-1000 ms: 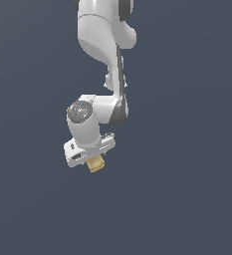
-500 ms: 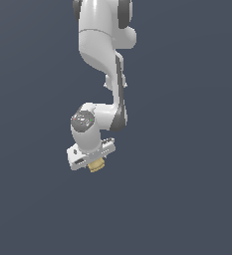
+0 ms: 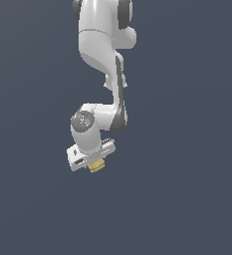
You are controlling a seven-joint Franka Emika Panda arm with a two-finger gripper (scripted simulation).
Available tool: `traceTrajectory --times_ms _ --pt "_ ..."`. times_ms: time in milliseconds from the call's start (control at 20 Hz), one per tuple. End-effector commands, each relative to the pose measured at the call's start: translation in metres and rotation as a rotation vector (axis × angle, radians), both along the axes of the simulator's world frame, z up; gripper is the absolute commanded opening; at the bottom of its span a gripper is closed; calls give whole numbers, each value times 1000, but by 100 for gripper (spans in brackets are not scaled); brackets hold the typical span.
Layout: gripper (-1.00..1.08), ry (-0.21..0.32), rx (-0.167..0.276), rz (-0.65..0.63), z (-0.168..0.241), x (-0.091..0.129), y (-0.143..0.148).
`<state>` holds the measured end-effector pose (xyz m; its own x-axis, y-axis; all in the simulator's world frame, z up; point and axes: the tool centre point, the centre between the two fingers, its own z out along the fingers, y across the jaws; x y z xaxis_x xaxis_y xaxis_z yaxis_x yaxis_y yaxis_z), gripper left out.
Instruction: Pick up the object and move it to a goal position.
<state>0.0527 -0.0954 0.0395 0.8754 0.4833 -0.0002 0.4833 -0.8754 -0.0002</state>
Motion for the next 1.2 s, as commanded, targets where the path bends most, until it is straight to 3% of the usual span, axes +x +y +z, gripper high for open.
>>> traceTrajectory --times_ms 0,350,850,1150 --pt "-100 0 0 0 0 0 0" --pt "-100 0 0 0 8 -3 -16" --pt "-100 0 0 0 43 -10 -84" --pt "-100 0 0 0 46 -9 -90"
